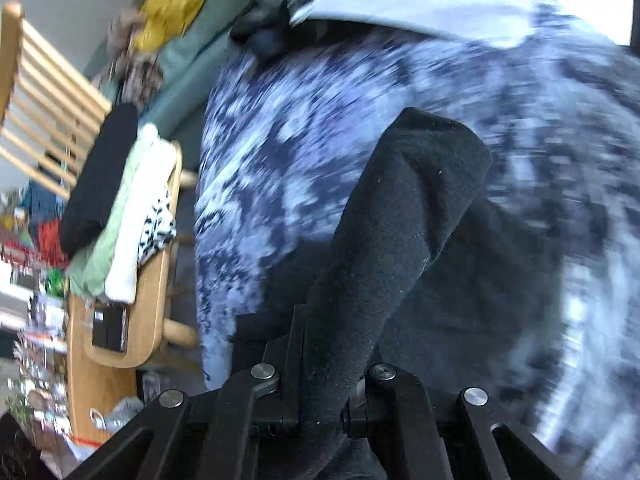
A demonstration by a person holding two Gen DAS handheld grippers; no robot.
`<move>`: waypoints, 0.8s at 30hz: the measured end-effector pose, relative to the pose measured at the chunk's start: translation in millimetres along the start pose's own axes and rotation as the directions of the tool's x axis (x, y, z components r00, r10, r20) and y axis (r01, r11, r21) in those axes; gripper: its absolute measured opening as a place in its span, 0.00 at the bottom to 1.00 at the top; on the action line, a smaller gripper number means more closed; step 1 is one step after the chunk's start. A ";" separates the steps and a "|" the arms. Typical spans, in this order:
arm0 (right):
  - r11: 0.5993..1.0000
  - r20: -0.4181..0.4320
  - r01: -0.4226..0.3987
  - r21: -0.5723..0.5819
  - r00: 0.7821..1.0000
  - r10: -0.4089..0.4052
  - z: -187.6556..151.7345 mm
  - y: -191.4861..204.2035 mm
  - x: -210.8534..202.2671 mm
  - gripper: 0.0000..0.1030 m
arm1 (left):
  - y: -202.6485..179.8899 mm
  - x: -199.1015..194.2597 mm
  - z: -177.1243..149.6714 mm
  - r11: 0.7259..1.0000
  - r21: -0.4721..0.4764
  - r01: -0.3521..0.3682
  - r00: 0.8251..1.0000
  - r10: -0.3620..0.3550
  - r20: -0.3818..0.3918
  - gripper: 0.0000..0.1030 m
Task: Fold clothes
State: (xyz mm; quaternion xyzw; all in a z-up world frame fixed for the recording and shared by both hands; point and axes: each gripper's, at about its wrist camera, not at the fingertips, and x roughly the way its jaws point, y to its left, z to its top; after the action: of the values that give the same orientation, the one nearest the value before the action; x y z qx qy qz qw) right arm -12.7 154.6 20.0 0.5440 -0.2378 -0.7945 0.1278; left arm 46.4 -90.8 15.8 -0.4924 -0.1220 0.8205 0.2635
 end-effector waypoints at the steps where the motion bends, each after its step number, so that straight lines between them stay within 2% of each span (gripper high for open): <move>1: 1.000 -0.019 0.000 -0.011 1.000 -0.001 3.2 7.9 11.8 0.08 | 12.3 0.7 4.5 1.000 -0.026 -0.004 1.000 0.004 -0.011 0.12; 5: 0.999 -0.093 0.006 -0.043 0.996 -0.010 13.0 34.5 61.8 0.09 | 45.2 5.2 12.9 0.995 -0.077 -0.069 0.997 0.067 -0.041 0.12; 8: 0.999 -0.139 0.022 -0.048 0.990 -0.028 12.8 42.6 88.6 0.12 | 67.9 12.5 11.9 0.989 -0.124 -0.084 0.994 0.074 -0.084 0.12; 12: 1.000 -0.171 0.000 -0.026 0.985 -0.004 10.8 44.0 106.5 0.38 | 87.0 16.1 7.9 0.976 -0.193 -0.097 0.989 0.073 -0.128 0.15; 13: 1.000 -0.165 -0.009 -0.028 0.986 0.004 9.7 45.8 105.3 0.45 | 90.3 15.4 6.4 0.971 -0.214 -0.103 0.988 0.074 -0.138 0.17; 15: 0.999 -0.144 -0.017 -0.050 0.989 0.010 7.8 51.6 98.3 0.52 | 91.6 11.2 3.4 0.966 -0.220 -0.135 0.983 0.103 -0.151 0.22; 18: 0.995 -0.116 -0.036 -0.094 0.993 0.025 3.1 60.5 78.1 0.54 | 88.5 -3.7 -1.3 0.959 -0.188 -0.210 0.973 0.187 -0.133 0.26; 21: 0.991 -0.092 -0.056 -0.122 0.995 0.044 -4.5 65.5 55.1 0.54 | 93.6 -19.7 -6.2 0.937 -0.192 -0.291 0.955 0.273 -0.115 0.27; 24: 0.987 -0.084 -0.045 -0.155 0.996 0.032 -23.1 64.1 34.6 0.54 | 100.5 -31.8 -8.1 0.928 -0.214 -0.305 0.952 0.289 -0.102 0.27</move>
State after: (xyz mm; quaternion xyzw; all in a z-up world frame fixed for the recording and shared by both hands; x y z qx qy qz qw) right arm -8.0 78.3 18.5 0.5593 -0.1797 -0.7854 0.1952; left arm 34.0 -192.4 -10.7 -0.5597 -0.1301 0.8143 0.0822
